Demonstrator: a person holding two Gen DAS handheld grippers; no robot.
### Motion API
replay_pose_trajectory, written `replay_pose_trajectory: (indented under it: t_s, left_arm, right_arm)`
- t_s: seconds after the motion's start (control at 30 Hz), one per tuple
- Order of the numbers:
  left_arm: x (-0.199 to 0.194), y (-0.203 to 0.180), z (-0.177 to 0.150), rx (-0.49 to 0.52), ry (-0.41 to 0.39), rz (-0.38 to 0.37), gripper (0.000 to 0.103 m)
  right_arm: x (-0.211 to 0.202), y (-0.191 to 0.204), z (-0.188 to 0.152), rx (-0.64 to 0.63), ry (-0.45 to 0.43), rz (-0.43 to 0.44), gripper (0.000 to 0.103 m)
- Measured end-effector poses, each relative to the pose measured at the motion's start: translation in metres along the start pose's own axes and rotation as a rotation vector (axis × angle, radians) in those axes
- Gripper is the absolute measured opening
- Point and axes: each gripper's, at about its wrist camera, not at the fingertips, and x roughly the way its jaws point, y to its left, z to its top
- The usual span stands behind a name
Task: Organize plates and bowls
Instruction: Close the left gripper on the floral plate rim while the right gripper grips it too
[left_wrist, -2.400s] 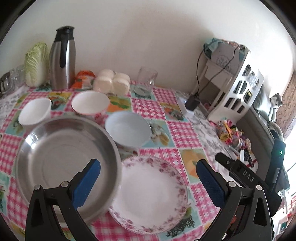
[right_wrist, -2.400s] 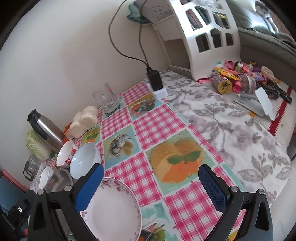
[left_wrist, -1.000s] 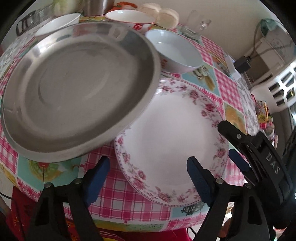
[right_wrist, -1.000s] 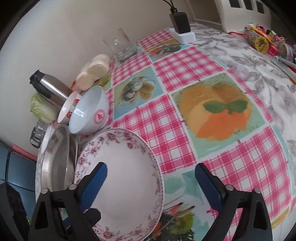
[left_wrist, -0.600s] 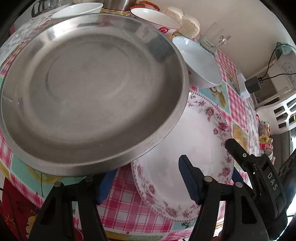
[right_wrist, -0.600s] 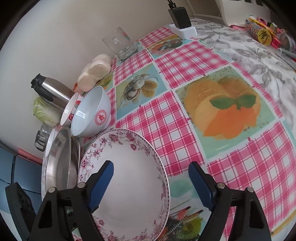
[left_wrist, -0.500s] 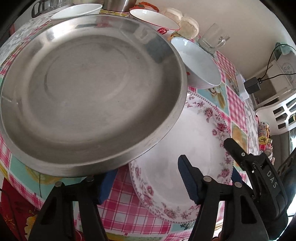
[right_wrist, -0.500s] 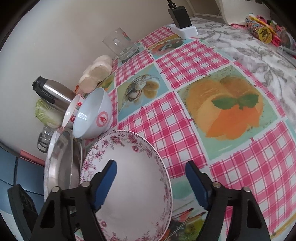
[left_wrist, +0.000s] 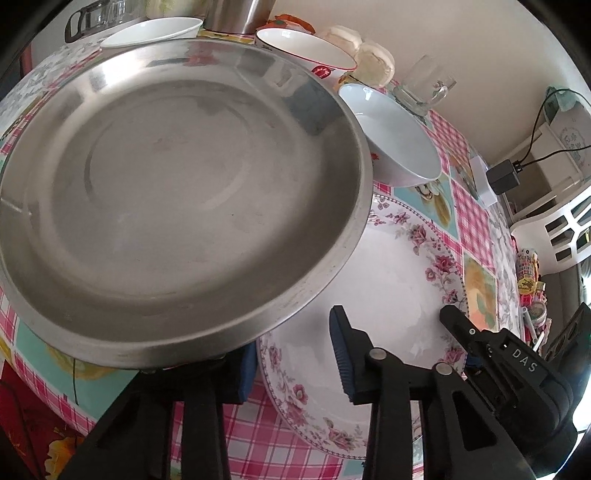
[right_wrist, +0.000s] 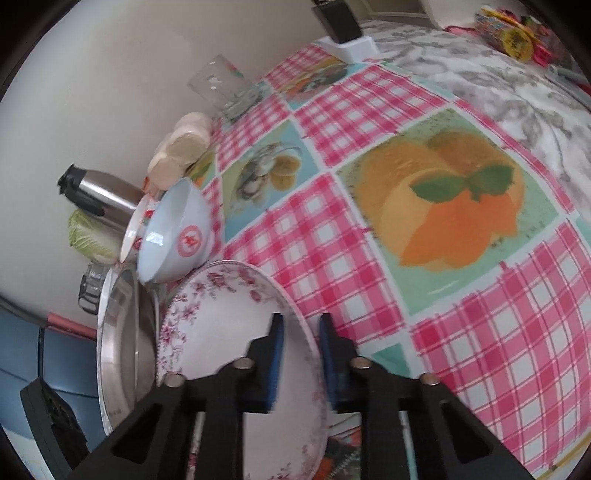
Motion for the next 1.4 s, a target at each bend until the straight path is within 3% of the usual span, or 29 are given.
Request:
replay_pose_trajectory:
  t_s: [0.2, 0.5, 0.73, 0.93, 1.4]
  left_arm:
    - [0.002, -0.007, -0.002, 0.035, 0.011, -0.001, 0.027]
    - [0.008, -0.030, -0.009, 0.149, 0.050, -0.030, 0.025]
    - [0.015, -0.034, -0.001, 0.145, 0.072, -0.061, 0.025]
    - [0.015, -0.035, 0.002, 0.189, 0.069, -0.056, 0.023]
    - [0.013, -0.035, 0.006, 0.169, 0.088, -0.103, 0.016]
  right_arm:
    - [-0.006, 0.001, 0.001, -0.035, -0.010, -0.052, 0.018]
    - [-0.017, -0.028, 0.006, 0.070, -0.023, -0.014, 0.018]
    - [-0.023, -0.048, 0.007, 0.136, -0.030, 0.042, 0.016]
    - [-0.024, -0.046, 0.005, 0.129, -0.042, 0.034, 0.016]
    - [-0.028, -0.040, 0.006, 0.071, -0.045, -0.029, 0.014]
